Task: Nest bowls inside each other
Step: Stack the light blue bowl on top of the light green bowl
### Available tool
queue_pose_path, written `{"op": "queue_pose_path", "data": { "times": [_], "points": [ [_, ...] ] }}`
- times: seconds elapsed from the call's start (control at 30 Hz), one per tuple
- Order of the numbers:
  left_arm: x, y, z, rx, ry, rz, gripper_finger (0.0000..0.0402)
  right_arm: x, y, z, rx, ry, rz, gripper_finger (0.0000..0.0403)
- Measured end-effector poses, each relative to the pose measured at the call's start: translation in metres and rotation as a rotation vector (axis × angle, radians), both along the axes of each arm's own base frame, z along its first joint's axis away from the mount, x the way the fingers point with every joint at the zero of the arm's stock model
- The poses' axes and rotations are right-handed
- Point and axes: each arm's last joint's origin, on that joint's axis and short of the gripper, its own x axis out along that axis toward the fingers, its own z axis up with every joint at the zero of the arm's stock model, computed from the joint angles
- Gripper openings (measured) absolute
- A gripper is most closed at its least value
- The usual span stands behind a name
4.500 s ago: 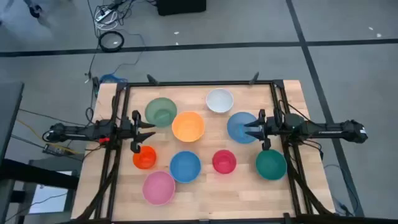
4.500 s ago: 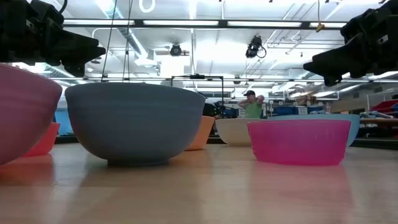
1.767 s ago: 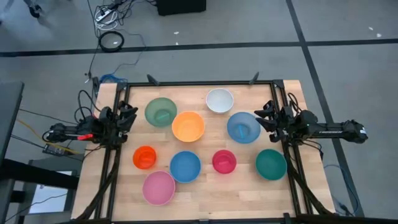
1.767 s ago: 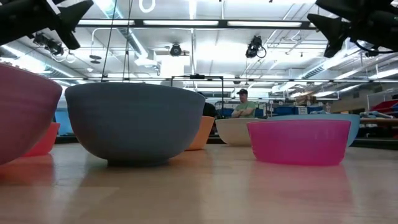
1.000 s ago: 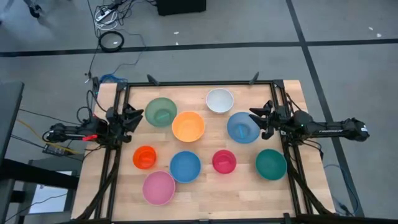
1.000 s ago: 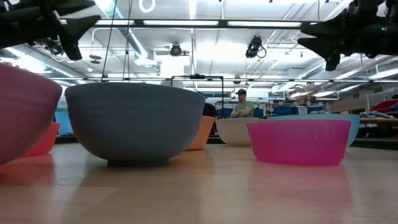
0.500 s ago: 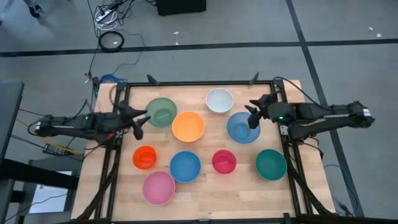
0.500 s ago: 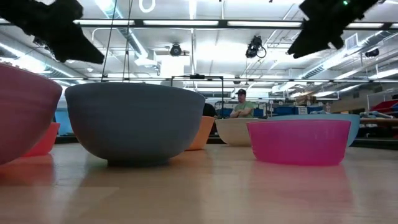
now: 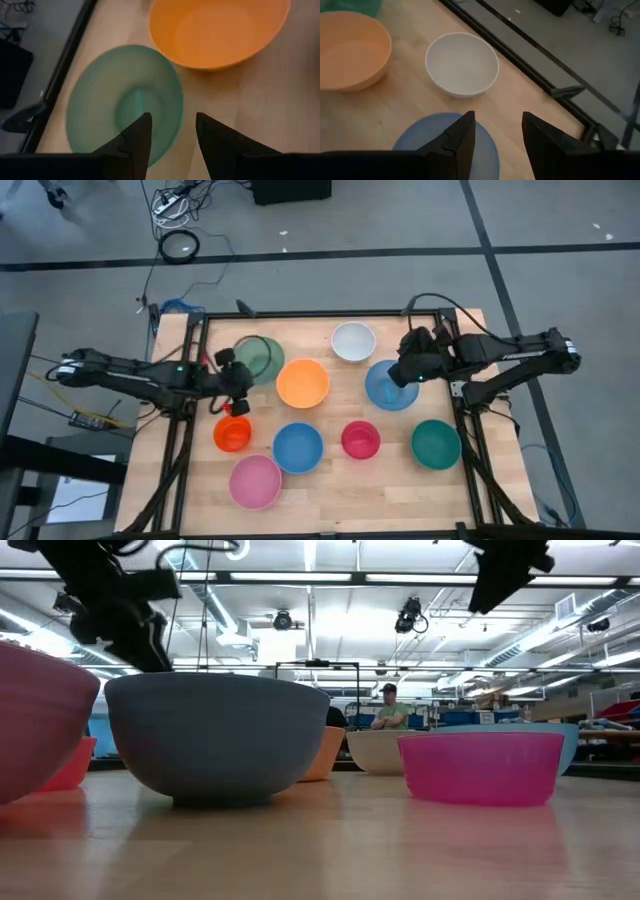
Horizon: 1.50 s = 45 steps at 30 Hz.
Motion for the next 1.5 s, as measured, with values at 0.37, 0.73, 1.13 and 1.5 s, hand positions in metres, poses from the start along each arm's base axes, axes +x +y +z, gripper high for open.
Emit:
{"op": "queue_pose_path", "data": {
  "times": [0.37, 0.73, 1.13, 1.5],
  "points": [
    [0.019, 0.0, -0.026, 0.022, 0.166, 0.013, 0.0162, -0.017, 0.032, 0.013, 0.068, -0.128, 0.106, 0.015],
    [0.02, 0.0, -0.026, 0.038, 0.163, 0.022, 0.0162, -0.034, 0.035, -0.02, 0.166, -0.037, -0.199, 0.015],
    [0.029, 0.0, -0.003, 0.048, 0.104, -0.001, 0.0162, -0.047, 0.018, -0.084, 0.193, 0.086, -0.513, 0.015],
    [0.044, 0.001, 0.051, 0.161, -0.025, -0.02, 0.0162, -0.039, 0.009, -0.12, 0.267, 0.024, -0.547, 0.015]
  ]
}}
